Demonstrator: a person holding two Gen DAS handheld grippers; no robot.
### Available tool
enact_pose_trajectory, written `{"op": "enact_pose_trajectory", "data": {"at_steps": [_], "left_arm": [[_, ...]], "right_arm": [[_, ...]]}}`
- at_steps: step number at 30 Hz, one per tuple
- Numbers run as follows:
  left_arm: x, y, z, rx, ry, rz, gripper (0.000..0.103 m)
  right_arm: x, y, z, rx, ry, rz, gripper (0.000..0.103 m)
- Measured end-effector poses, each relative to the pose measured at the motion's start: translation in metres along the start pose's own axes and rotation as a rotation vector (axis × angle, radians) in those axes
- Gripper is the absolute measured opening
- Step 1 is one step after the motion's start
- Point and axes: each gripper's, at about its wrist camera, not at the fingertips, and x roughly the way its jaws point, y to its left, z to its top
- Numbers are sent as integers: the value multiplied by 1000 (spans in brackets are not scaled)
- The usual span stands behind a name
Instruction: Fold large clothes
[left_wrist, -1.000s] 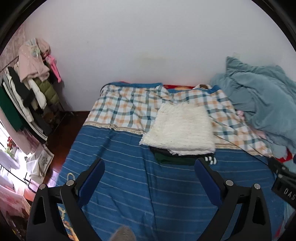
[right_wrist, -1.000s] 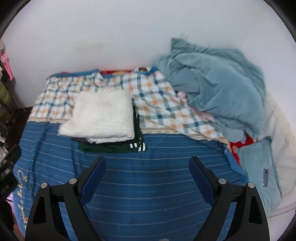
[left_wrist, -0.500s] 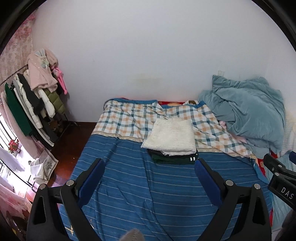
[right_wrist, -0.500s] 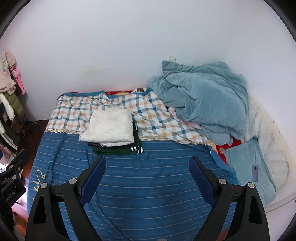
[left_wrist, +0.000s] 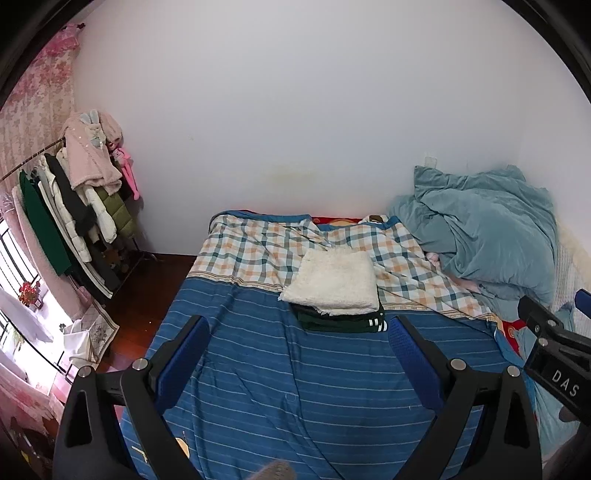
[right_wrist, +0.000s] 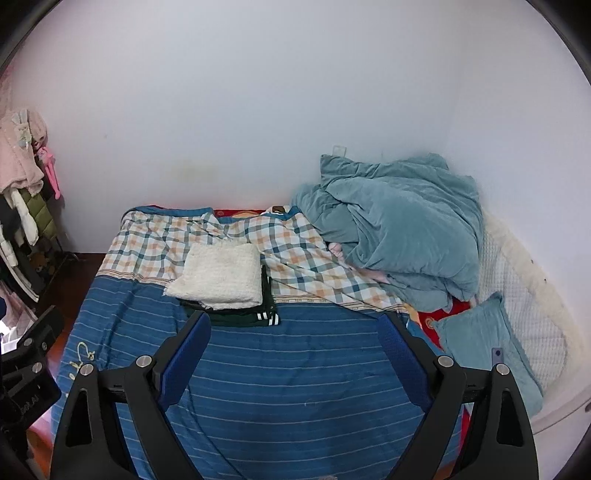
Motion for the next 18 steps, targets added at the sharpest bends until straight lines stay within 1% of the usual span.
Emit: {"op": "enact_pose_trajectory", "data": {"at_steps": [3,18], "left_arm": [[-6,0,-2,-6,-15,21,99],[-18,-2,-7,-23,-28,31,102]], "right_arm": [[-6,-2,-2,-8,-7,4,95],[-13,-12,-9,-11,-40,17,98]]}}
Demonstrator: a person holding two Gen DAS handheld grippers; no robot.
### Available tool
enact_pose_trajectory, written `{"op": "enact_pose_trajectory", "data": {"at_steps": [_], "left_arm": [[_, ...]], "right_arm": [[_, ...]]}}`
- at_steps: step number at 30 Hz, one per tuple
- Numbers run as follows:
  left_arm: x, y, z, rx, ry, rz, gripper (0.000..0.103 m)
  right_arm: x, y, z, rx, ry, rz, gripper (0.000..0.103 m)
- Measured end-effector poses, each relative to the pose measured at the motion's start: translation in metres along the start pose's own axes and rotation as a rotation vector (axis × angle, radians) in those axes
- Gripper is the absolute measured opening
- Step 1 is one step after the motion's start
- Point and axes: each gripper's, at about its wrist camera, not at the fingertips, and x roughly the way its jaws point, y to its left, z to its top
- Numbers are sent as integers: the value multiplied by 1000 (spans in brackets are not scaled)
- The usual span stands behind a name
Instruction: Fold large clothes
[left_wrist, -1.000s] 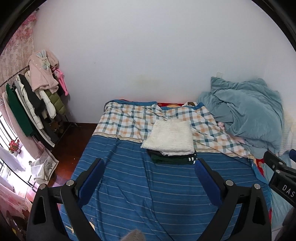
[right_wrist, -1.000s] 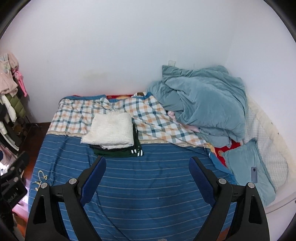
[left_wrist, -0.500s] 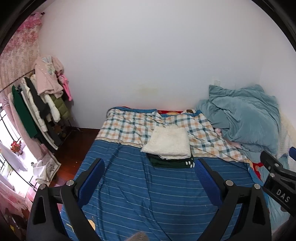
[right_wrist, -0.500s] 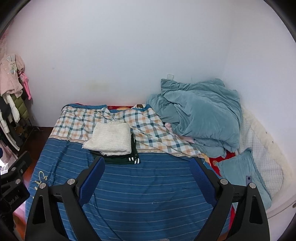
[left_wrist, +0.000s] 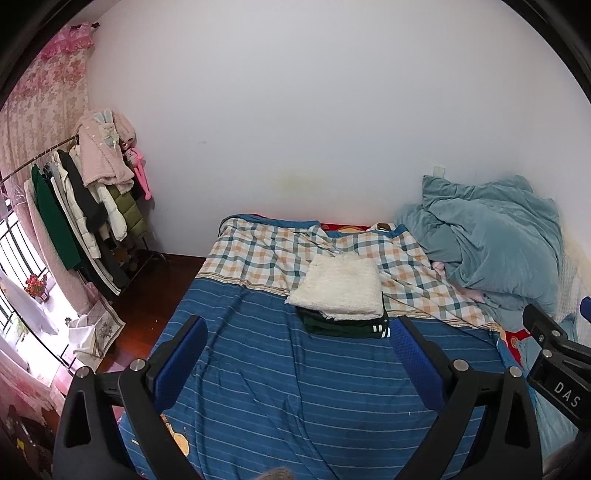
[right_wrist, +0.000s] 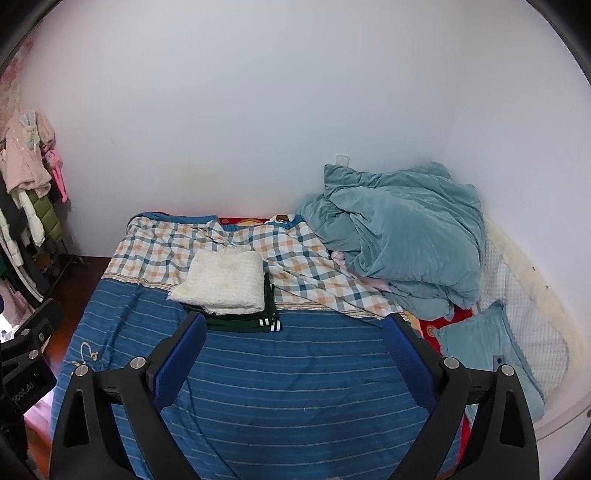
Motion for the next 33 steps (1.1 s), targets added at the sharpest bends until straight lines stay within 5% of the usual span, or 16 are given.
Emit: {"op": "enact_pose_trajectory", "data": {"at_steps": [33], "left_arm": [[-17,-10,-1,-7,-22,5,102]], "right_arm": [[-15,-12,-7,12,-10,28,99]]}}
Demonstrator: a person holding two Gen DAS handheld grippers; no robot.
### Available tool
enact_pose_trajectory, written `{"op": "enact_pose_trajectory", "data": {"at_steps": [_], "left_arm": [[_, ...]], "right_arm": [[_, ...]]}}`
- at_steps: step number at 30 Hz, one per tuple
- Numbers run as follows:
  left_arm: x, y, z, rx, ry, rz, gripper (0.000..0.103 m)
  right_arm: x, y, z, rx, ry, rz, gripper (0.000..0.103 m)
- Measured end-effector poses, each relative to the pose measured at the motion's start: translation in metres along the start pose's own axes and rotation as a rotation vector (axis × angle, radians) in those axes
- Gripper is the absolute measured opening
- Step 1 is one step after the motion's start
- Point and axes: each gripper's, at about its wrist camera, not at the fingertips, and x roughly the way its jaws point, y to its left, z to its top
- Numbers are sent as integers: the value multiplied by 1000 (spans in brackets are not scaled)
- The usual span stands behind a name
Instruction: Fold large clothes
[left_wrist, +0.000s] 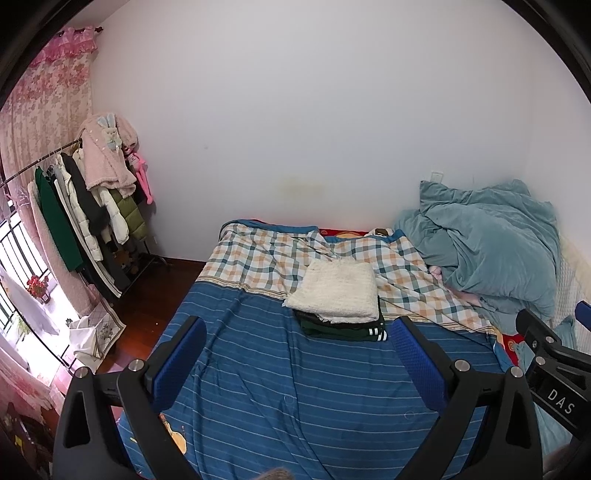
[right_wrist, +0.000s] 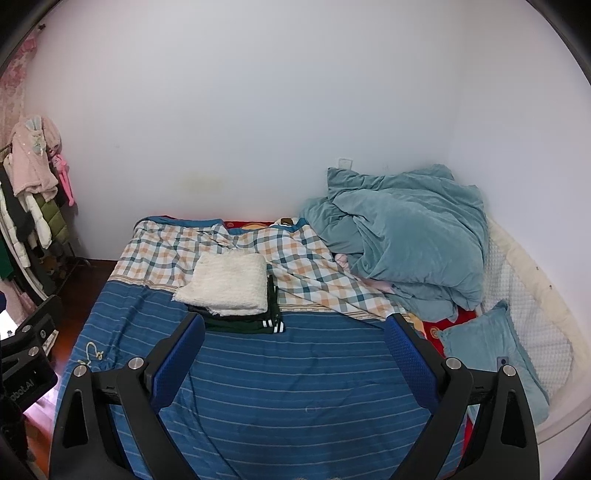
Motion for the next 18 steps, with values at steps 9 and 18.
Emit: {"op": "enact_pose_trajectory", "data": {"at_steps": [9,18], "left_arm": [[-2,0,0,0,-2,3,103],[-6,-2,-2,-1,-2,5,103]], "right_arm": [[-4,-1,-3,-1,-1,7,99],[-8,-3,-6,1,-8,11,99]]}}
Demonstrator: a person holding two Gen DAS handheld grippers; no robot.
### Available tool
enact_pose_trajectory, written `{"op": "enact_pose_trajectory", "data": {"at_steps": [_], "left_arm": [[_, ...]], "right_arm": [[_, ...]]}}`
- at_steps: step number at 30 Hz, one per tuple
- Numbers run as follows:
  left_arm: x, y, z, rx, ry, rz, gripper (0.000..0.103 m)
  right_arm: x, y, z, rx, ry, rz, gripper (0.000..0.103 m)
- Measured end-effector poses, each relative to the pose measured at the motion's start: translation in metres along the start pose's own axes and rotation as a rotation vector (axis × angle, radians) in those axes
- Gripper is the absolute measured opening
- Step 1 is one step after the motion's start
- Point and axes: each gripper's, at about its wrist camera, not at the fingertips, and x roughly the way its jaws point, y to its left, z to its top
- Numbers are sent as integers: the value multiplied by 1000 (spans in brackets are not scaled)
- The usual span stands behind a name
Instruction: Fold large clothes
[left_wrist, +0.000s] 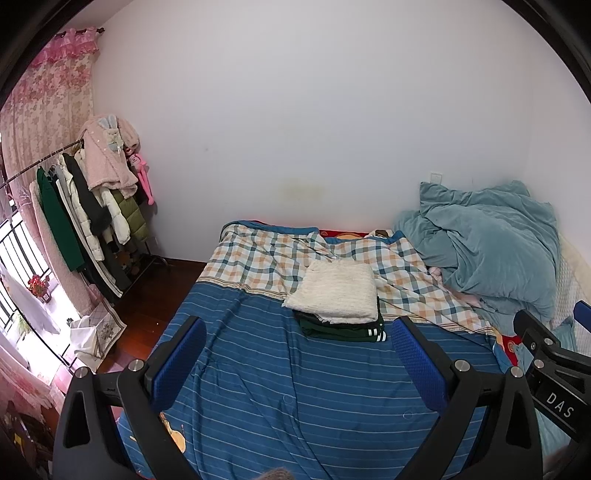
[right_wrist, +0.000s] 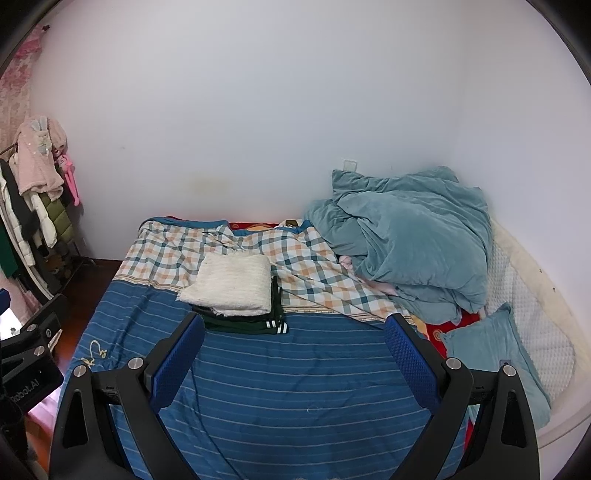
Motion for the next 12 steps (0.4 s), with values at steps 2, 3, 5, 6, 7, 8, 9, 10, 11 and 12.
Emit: {"op": "enact_pose_trajectory", "data": {"at_steps": [2,3,5,6,7,8,9,10,11,12], "left_arm": [[-1,0,-1,1,0,1,103],[-1,0,0,1,0,2,103],[-3,-1,-1,-1,1,5,103],[-3,-1,-1,-1,1,7,103],[-3,-1,-1,-1,1,8,103],[-4,-2,-1,-1,1,9,103],[-6,-2,-2,-2,0,6,103],[-6,-1,-2,-5,-2,9,103],[-6,0,-3,-7,-3,14,103],[-8,0,-3,-9,-4,16,103]], "right_arm": [[0,0,0,-2,1,-1,99],[0,0,0,-1,1,0,99],[0,0,-1,0,0,-2,99],[0,0,-1,0,0,-1,99],[-1,-1,-1,2,0,-1,99],[0,-1,0,1,0,0,99],[1,-1,0,1,0,-1,99],[0,-1,0,2,1,1,99],[0,-1,0,3,0,2,99],[1,0,1,1,-1,2,99]]}}
